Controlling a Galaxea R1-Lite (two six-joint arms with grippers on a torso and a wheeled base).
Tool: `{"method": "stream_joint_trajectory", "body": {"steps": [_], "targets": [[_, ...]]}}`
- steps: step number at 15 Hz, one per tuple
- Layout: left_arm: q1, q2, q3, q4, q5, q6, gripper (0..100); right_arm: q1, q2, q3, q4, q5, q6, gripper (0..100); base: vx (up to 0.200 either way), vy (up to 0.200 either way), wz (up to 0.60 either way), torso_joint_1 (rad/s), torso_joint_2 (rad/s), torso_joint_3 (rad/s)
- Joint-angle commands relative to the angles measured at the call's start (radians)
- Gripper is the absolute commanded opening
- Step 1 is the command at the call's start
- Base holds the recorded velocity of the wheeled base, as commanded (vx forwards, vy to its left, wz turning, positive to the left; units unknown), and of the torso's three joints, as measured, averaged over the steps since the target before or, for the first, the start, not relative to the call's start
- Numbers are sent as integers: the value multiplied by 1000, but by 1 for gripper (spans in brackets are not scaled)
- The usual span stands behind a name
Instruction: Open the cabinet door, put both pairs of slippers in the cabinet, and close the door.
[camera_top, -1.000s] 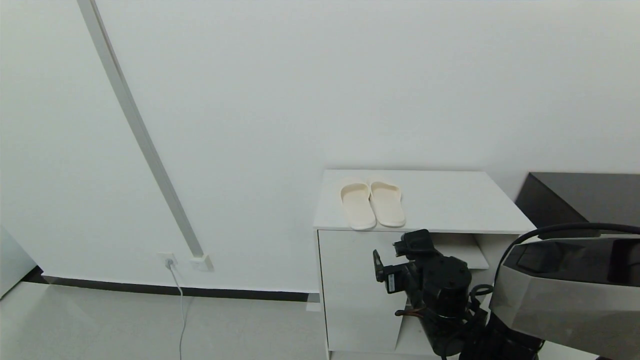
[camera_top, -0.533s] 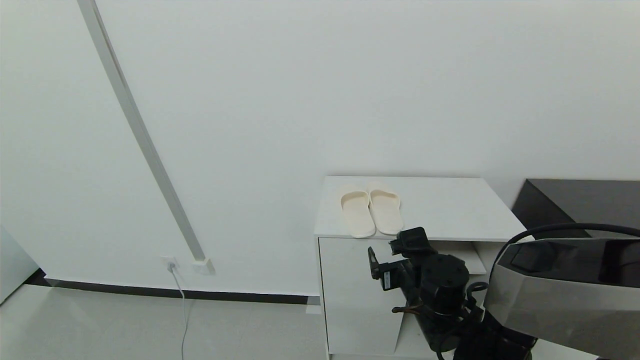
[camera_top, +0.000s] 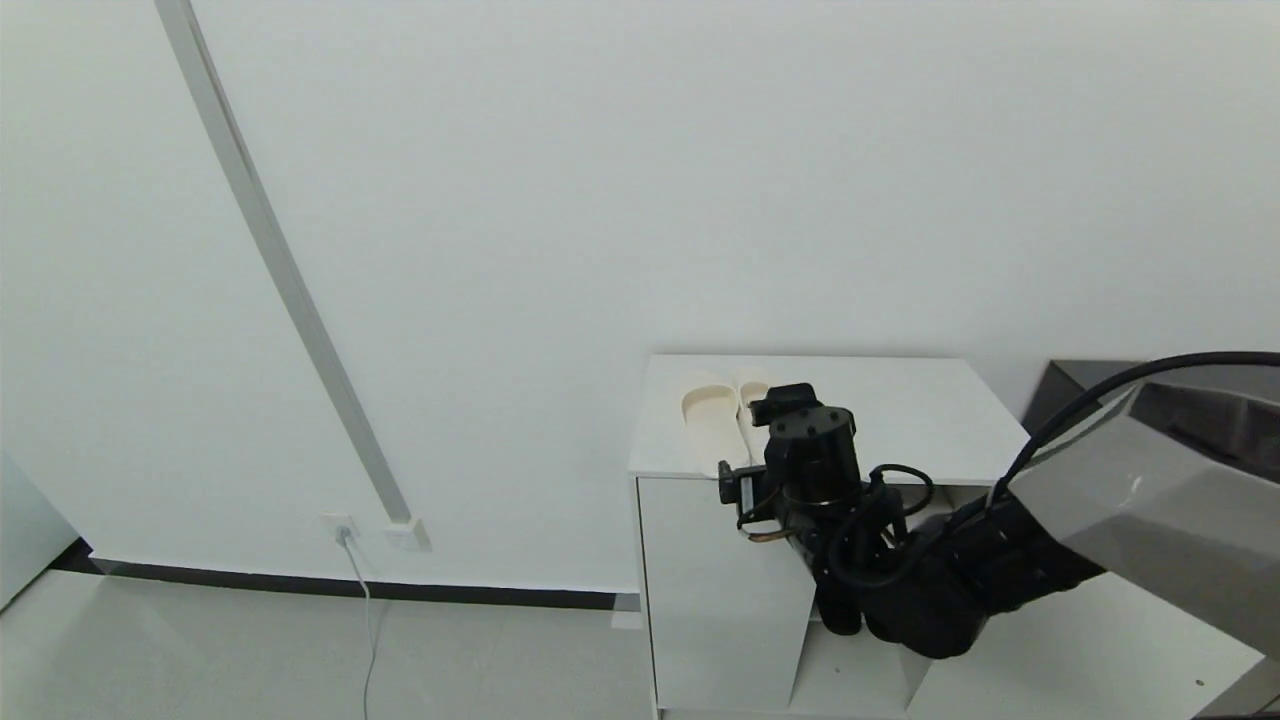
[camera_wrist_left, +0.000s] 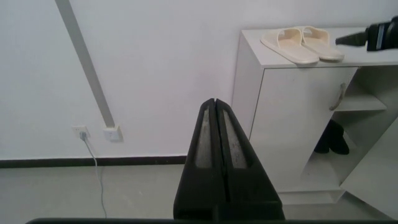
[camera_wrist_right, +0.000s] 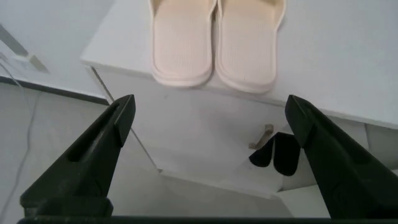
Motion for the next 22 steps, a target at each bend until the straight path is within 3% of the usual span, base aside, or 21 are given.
{"method": "stream_joint_trajectory", "body": {"steps": [1, 10, 16, 22], "targets": [[0, 1, 0, 0, 0, 0, 0, 10, -52, -57, 35, 0, 22, 100, 0, 0, 0, 0, 0, 0], [0, 1, 0, 0, 0, 0, 0, 24, 9, 20, -13, -1, 82, 100, 200, 0, 0, 5, -4, 0], [0, 1, 0, 0, 0, -2, 0, 18, 74, 70, -88, 0, 82, 100, 0, 0, 0, 0, 0, 0], [0, 1, 0, 0, 0, -2, 0, -25, 202, -59, -123, 25, 73, 100, 0, 0, 0, 0, 0, 0]]}}
